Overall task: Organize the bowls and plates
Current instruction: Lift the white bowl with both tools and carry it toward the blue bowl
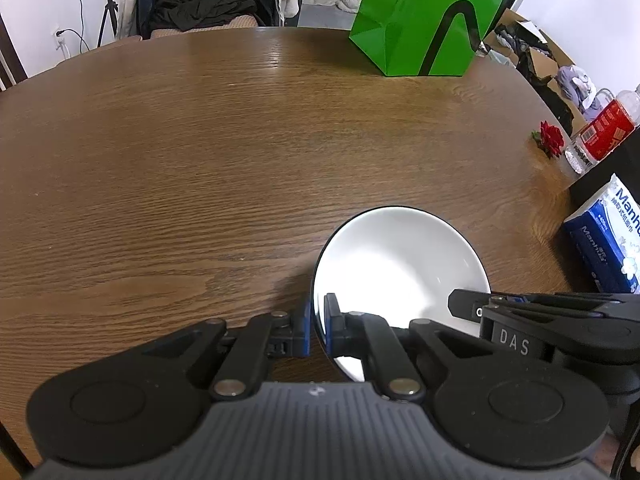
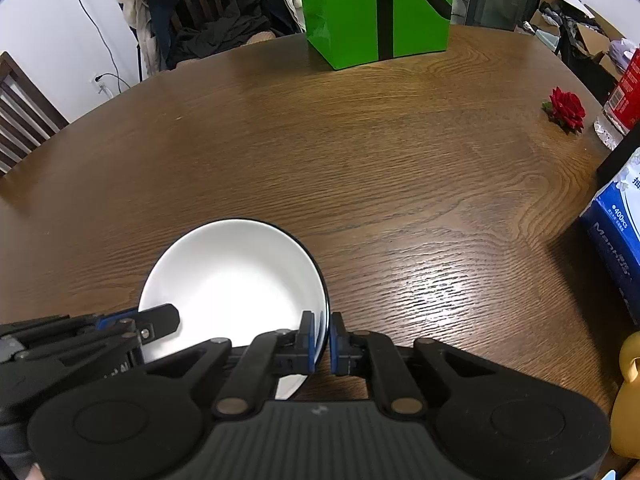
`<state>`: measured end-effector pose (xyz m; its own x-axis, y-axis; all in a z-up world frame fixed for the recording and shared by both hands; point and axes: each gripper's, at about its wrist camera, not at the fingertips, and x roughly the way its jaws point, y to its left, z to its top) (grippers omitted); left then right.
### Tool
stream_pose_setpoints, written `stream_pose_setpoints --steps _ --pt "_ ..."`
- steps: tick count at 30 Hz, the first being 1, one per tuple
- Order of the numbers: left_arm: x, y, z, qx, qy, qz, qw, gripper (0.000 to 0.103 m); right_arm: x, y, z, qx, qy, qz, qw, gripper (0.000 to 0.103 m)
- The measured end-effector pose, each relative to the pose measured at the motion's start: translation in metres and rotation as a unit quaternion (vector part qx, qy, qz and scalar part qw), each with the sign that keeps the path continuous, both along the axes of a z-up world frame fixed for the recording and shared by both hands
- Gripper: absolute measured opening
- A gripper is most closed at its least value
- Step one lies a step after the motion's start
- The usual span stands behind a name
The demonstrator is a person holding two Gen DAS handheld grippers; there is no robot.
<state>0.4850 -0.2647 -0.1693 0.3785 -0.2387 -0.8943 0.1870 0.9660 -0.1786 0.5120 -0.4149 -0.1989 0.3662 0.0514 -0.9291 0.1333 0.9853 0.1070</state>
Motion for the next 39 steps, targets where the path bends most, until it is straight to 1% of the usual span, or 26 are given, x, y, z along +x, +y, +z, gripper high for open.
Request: stream_pose_setpoints --steps 6,18,39 --pt "-0.004 0.002 0.004 0.008 -0.005 -0.004 0.9999 0.007 -0.003 0.003 0.002 -0.003 -0.003 0.007 1.0 0.007" --pt "-0.016 0.013 0.019 0.012 -0.017 -0.001 0.9998 0.007 -0.013 0.014 0.014 -0.006 -0.014 0.018 1.0 0.007" --pt "-0.054 0.043 0.046 0.009 -0.034 0.014 0.9993 0.007 -0.049 0.046 0.046 -0.007 -0.036 0.035 0.999 0.007"
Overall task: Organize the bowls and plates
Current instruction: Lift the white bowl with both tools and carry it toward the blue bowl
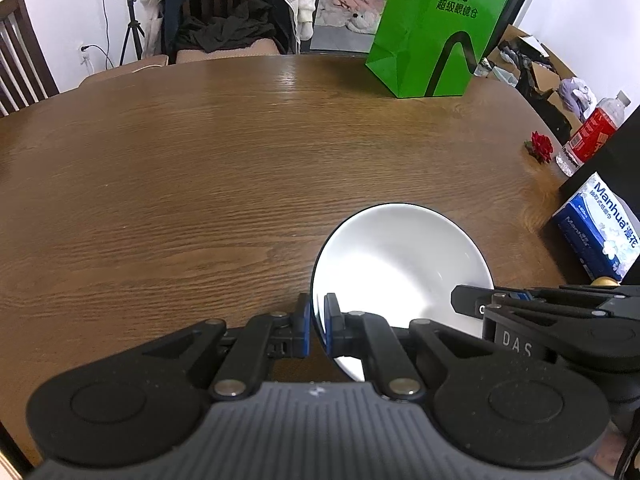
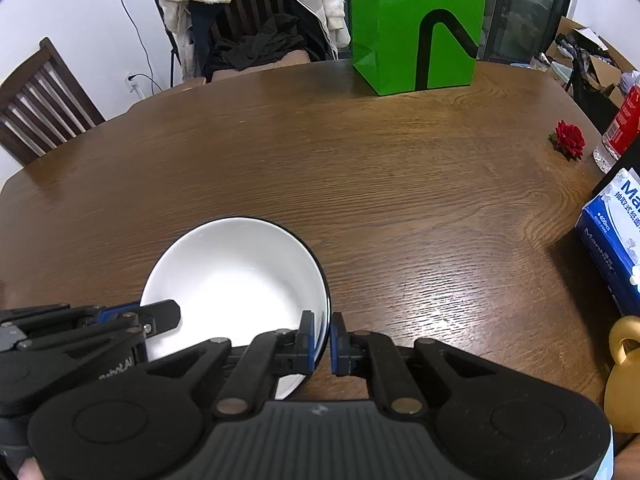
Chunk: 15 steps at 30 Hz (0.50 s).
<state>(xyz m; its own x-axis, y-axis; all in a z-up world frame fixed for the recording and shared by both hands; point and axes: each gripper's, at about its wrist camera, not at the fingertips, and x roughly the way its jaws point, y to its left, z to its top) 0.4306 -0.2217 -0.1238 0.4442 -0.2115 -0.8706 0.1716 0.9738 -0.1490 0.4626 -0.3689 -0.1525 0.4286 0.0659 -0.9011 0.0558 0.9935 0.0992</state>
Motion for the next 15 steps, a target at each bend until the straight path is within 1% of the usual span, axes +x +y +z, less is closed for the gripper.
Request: stream_pose_setpoints --steps 15 --pt "-0.024 0.022 0.019 0.002 -0.015 0.008 0.9999 0.007 -0.027 0.026 0.023 -0.001 -0.015 0.01 1.0 0.007"
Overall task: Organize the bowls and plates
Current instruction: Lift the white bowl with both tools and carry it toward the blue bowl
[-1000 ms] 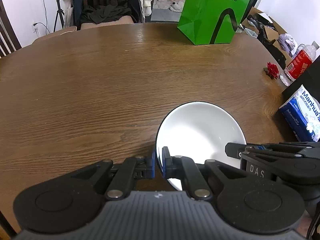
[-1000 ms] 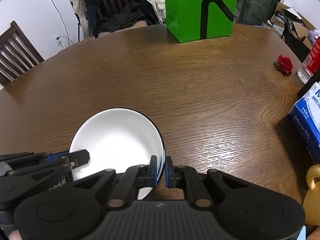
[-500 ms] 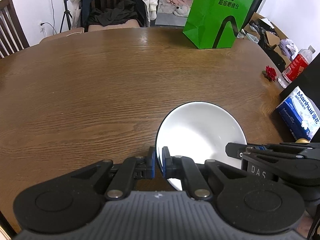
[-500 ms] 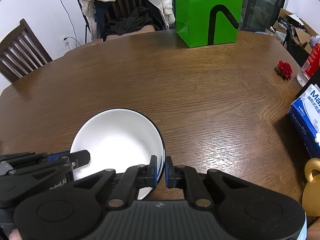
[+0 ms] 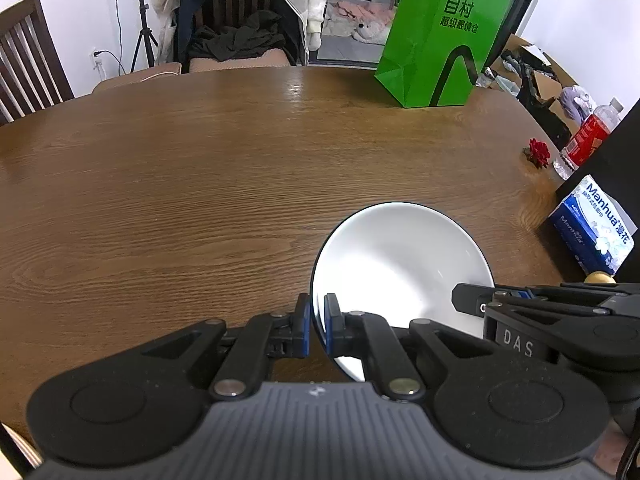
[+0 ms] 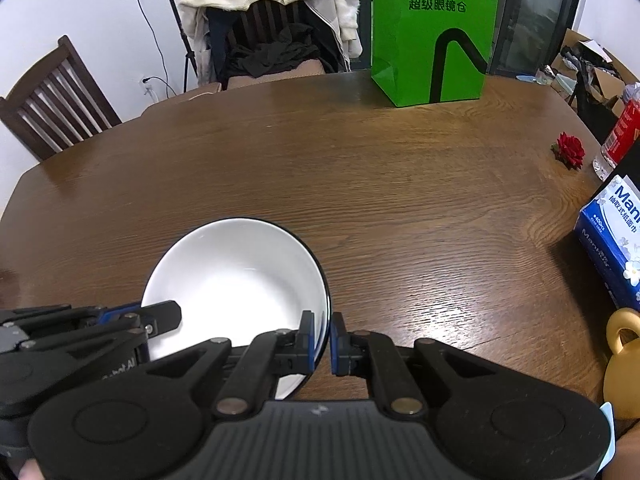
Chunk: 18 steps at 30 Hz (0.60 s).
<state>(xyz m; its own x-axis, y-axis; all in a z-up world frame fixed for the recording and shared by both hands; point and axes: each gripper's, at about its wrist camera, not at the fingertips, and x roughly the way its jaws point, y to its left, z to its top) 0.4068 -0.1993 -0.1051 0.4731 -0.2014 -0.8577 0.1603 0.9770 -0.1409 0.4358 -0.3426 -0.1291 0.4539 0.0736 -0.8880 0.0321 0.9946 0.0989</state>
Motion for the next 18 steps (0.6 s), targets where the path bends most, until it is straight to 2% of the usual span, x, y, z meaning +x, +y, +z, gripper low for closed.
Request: stream_pose_setpoints --steps 18 --pt "-0.024 0.021 0.017 0.003 -0.017 0.004 0.9998 0.007 -0.02 0.025 0.018 0.001 -0.01 0.008 1.0 0.007"
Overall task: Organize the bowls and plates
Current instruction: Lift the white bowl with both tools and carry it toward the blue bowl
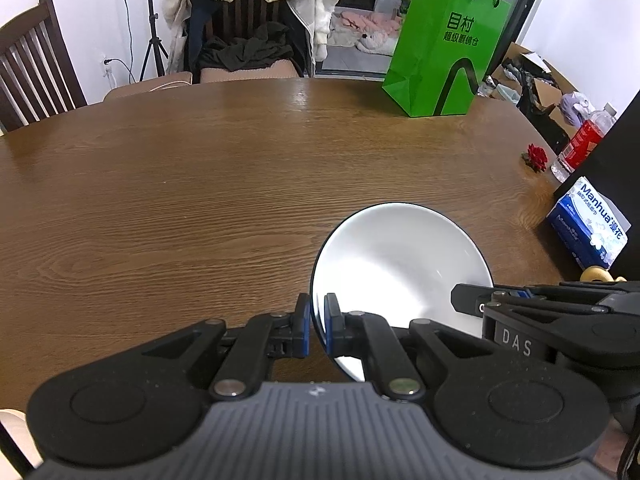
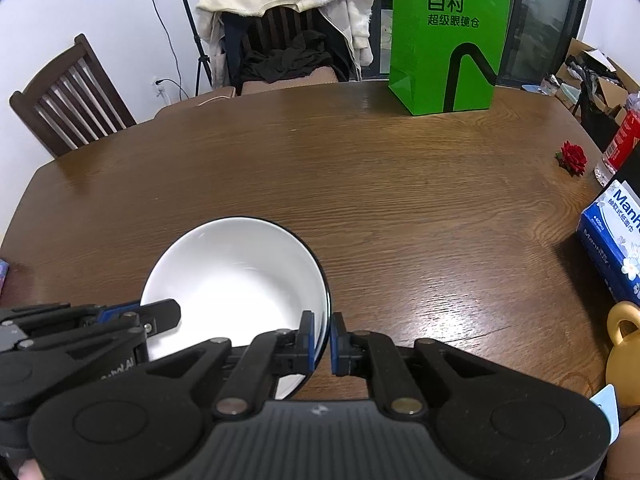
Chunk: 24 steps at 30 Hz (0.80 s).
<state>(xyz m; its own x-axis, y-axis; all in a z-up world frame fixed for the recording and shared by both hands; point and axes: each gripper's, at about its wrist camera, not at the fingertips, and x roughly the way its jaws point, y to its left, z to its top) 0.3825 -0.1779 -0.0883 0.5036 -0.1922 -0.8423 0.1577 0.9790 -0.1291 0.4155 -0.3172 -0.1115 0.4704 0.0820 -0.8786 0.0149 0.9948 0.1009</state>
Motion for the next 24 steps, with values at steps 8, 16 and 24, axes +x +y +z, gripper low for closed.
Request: stream_pose_setpoints --steps 8,16,24 --pt "-0.011 0.009 0.005 0.0 -0.006 0.001 1.0 0.007 -0.012 0.012 0.007 -0.001 -0.004 0.003 1.0 0.007" --pt "-0.026 0.019 0.01 0.0 -0.009 0.004 0.9999 0.007 -0.024 0.021 0.011 -0.001 -0.006 0.006 1.0 0.007" --pt "-0.041 0.028 0.017 0.003 -0.016 0.005 0.9999 0.007 -0.039 0.031 0.016 0.0 -0.01 0.01 1.0 0.008"
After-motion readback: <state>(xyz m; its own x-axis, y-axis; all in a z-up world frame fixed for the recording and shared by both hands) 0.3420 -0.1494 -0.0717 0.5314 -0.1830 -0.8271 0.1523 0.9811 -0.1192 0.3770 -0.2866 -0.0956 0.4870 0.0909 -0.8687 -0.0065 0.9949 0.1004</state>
